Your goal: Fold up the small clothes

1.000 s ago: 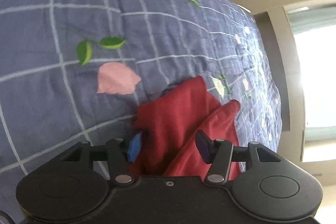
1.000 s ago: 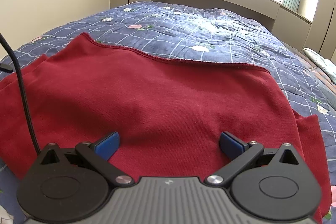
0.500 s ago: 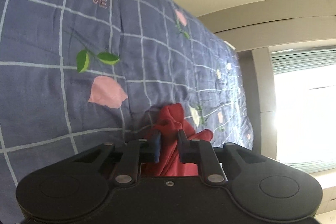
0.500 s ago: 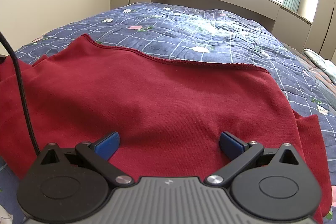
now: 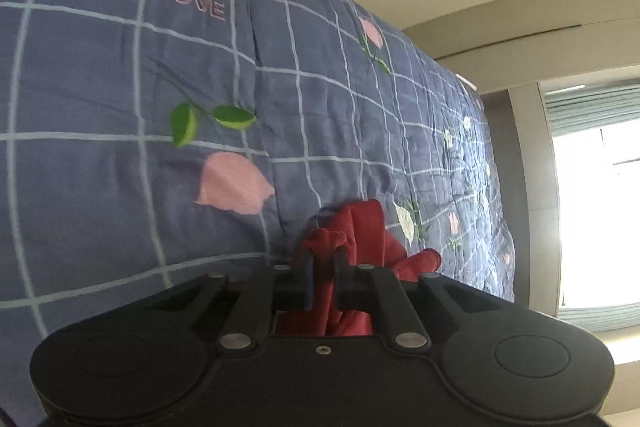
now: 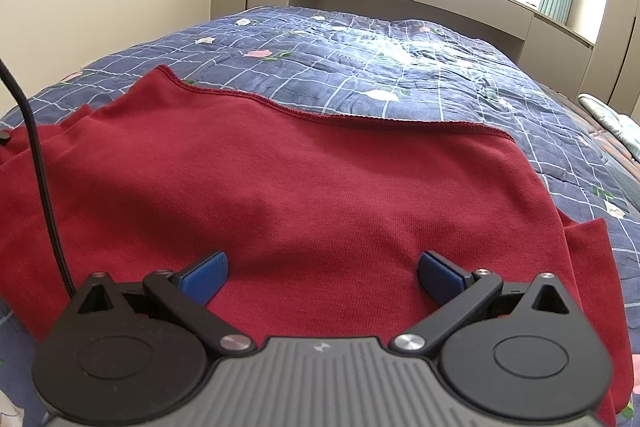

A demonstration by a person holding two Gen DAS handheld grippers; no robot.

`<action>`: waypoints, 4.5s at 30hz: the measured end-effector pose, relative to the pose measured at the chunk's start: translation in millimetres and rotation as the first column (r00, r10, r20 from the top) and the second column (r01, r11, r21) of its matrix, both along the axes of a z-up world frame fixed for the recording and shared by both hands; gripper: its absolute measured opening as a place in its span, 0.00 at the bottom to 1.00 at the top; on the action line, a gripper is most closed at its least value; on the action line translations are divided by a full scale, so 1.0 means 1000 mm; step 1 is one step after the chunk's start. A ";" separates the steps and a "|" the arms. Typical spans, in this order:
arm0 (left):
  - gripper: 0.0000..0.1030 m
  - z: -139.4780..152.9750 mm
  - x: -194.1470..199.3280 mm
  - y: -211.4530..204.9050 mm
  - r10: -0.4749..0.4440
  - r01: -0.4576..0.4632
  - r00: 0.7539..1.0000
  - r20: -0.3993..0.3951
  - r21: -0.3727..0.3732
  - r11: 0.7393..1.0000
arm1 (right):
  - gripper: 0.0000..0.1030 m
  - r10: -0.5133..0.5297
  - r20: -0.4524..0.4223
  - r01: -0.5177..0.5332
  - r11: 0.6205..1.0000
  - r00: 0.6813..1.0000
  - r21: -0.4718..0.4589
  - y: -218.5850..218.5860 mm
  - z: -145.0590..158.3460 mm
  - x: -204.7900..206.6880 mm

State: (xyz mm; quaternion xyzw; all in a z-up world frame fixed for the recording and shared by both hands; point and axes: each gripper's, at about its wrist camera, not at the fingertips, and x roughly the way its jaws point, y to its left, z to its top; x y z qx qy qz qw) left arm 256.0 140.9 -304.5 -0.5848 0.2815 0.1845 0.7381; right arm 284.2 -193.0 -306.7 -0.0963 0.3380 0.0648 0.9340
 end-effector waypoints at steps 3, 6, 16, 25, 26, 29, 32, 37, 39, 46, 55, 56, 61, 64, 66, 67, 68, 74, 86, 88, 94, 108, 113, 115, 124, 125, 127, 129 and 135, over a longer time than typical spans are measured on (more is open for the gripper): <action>0.07 0.006 -0.012 -0.005 0.011 -0.009 1.000 -0.019 0.056 0.998 | 1.00 0.002 -0.001 -0.002 1.000 1.000 -0.001 0.000 0.000 0.000; 0.07 0.000 -0.021 -0.003 0.022 -0.019 0.999 -0.046 0.055 0.998 | 1.00 0.003 -0.001 -0.003 1.000 1.000 0.000 0.000 0.000 0.000; 0.12 0.012 -0.020 -0.003 -0.047 0.056 0.997 -0.065 0.157 0.986 | 1.00 0.004 -0.001 -0.004 1.000 1.000 0.003 0.000 0.000 0.000; 0.34 0.023 -0.037 -0.006 -0.061 0.083 0.993 -0.102 0.227 0.970 | 1.00 0.010 -0.003 -0.010 1.000 1.000 0.012 -0.002 0.000 0.000; 0.49 0.024 -0.038 -0.009 -0.069 0.094 0.992 -0.110 0.234 0.968 | 1.00 0.009 -0.003 -0.009 1.000 1.000 0.013 -0.002 0.000 0.000; 0.70 0.027 -0.044 -0.020 -0.104 0.123 0.991 -0.088 0.254 0.959 | 1.00 0.011 -0.001 -0.011 1.000 1.000 0.018 -0.002 0.000 0.000; 0.82 0.025 -0.047 -0.031 -0.148 0.165 0.985 -0.085 0.244 0.956 | 1.00 0.011 0.002 -0.012 1.000 1.000 0.023 -0.003 -0.001 -0.001; 0.85 0.008 -0.037 -0.050 -0.247 0.267 0.960 -0.130 0.176 0.948 | 1.00 0.014 0.010 -0.015 0.999 1.000 0.031 -0.004 -0.002 -0.002; 0.85 0.005 -0.034 -0.054 -0.247 0.268 0.960 -0.133 0.178 0.947 | 1.00 0.018 0.011 -0.018 0.999 1.000 0.034 -0.005 -0.002 -0.002; 0.63 0.001 -0.020 -0.050 -0.203 0.230 0.966 -0.157 0.176 0.957 | 1.00 0.025 0.016 -0.026 0.999 1.000 0.046 -0.008 -0.002 -0.004; 0.42 0.002 -0.015 -0.051 -0.211 0.241 0.963 -0.170 0.187 0.952 | 1.00 0.029 0.026 -0.030 0.998 0.999 0.063 -0.010 -0.003 -0.006; 0.42 0.002 -0.014 -0.050 -0.210 0.241 0.962 -0.172 0.185 0.953 | 1.00 0.030 0.027 -0.032 0.997 0.999 0.065 -0.011 -0.003 -0.007; 0.34 0.001 -0.010 -0.044 -0.194 0.217 0.966 -0.172 0.128 0.968 | 1.00 0.036 0.025 -0.037 0.997 0.999 0.065 -0.012 -0.003 -0.006; 0.21 0.005 -0.008 -0.046 -0.206 0.225 0.966 -0.156 0.117 0.967 | 1.00 0.055 0.007 -0.055 0.997 0.998 0.045 -0.011 -0.001 -0.005; 0.18 0.011 -0.007 -0.050 -0.217 0.235 0.966 -0.140 0.130 0.963 | 1.00 0.085 -0.019 -0.084 0.996 0.996 0.029 -0.012 0.003 -0.002; 0.18 0.015 -0.007 -0.053 -0.221 0.239 0.966 -0.131 0.141 0.961 | 1.00 0.103 -0.035 -0.102 0.995 0.994 0.021 -0.012 0.005 -0.001; 0.17 0.019 -0.007 -0.055 -0.227 0.245 0.966 -0.124 0.151 0.958 | 1.00 0.121 -0.051 -0.121 0.993 0.991 0.013 -0.014 0.008 0.000; 0.17 0.049 0.002 -0.071 -0.279 0.292 0.956 -0.088 0.210 0.933 | 1.00 0.105 -0.040 -0.108 0.991 0.994 -0.079 -0.042 0.031 -0.006; 0.16 0.124 0.042 -0.203 -0.682 0.625 0.730 -0.044 0.446 0.640 | 1.00 -0.251 -0.030 0.242 0.953 0.968 -0.184 -0.176 0.063 -0.056; 0.16 0.124 0.044 -0.235 -0.754 0.688 0.656 -0.037 0.441 0.576 | 1.00 -0.309 -0.052 0.294 0.935 0.950 -0.200 -0.196 0.059 -0.067; 0.16 0.100 0.038 -0.315 -0.885 0.836 0.461 -0.068 0.367 0.407 | 1.00 -0.445 -0.115 0.412 0.881 0.888 -0.230 -0.235 0.046 -0.096; 0.57 0.071 0.037 -0.328 -0.903 0.893 0.408 -0.135 0.263 0.364 | 1.00 -0.489 -0.140 0.490 0.871 0.861 -0.033 -0.246 0.060 -0.079; 0.80 0.084 0.029 -0.314 -0.876 0.866 0.464 -0.128 0.270 0.420 | 1.00 -0.509 -0.139 0.525 0.844 0.849 0.113 -0.252 0.074 -0.060; 0.85 0.090 0.027 -0.302 -0.846 0.839 0.515 -0.139 0.285 0.464 | 1.00 -0.514 -0.129 0.530 0.823 0.848 0.207 -0.256 0.081 -0.051; 0.98 0.082 0.040 -0.240 -0.616 0.660 0.750 -0.241 0.317 0.681 | 1.00 -0.309 -0.232 0.385 0.786 0.922 0.484 -0.243 0.078 0.011; 0.98 0.078 0.043 -0.234 -0.594 0.646 0.764 -0.253 0.302 0.701 | 1.00 -0.284 -0.248 0.373 0.789 0.926 0.489 -0.239 0.075 0.016; 0.99 0.071 0.049 -0.223 -0.557 0.622 0.782 -0.280 0.285 0.729 | 1.00 -0.237 -0.283 0.352 0.797 0.929 0.490 -0.231 0.072 0.025; 0.99 0.065 0.052 -0.217 -0.529 0.606 0.792 -0.305 0.280 0.745 | 1.00 -0.222 -0.304 0.351 0.801 0.926 0.485 -0.224 0.069 0.029; 0.99 0.043 0.056 -0.214 -0.524 0.628 0.762 -0.380 0.239 0.741 | 0.91 -0.233 -0.346 0.395 0.749 0.909 0.532 -0.230 0.063 0.027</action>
